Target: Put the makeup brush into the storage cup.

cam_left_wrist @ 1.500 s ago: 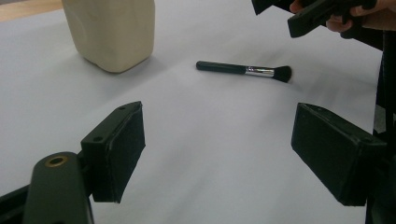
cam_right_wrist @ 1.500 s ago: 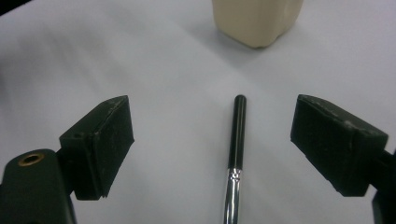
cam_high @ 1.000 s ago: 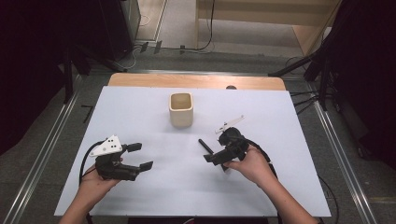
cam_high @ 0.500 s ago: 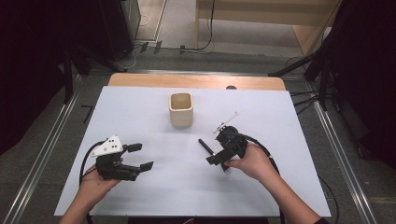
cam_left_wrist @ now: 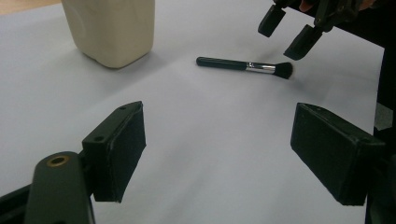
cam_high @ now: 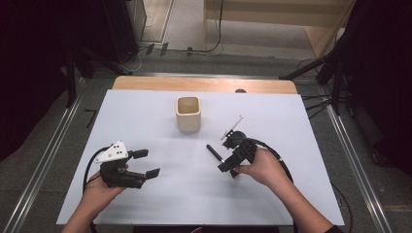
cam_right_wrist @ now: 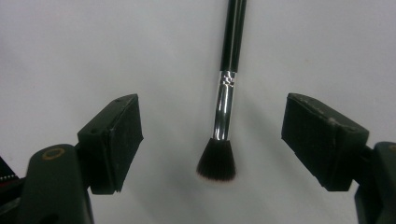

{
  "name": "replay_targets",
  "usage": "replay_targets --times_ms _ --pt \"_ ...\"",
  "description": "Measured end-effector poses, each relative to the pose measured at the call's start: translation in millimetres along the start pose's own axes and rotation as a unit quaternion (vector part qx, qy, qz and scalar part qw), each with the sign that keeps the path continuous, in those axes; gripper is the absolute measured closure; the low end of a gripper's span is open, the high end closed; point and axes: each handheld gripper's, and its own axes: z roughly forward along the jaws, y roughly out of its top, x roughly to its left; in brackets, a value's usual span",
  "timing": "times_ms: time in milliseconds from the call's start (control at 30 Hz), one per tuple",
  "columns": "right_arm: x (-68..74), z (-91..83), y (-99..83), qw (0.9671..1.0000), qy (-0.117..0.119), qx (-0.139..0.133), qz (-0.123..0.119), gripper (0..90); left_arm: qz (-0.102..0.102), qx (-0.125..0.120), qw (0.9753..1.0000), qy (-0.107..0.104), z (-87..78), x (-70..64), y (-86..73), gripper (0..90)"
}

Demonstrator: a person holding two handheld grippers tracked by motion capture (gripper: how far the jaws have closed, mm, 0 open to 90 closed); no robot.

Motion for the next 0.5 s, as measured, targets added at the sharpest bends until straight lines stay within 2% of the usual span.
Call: replay_targets --times_ms 500 --pt "2.6 14.5 -0.9 0.9999 -0.009 -0.004 -0.01 27.3 0.001 0.002 1.0 -0.001 0.4 -0.1 -0.1 19.0"
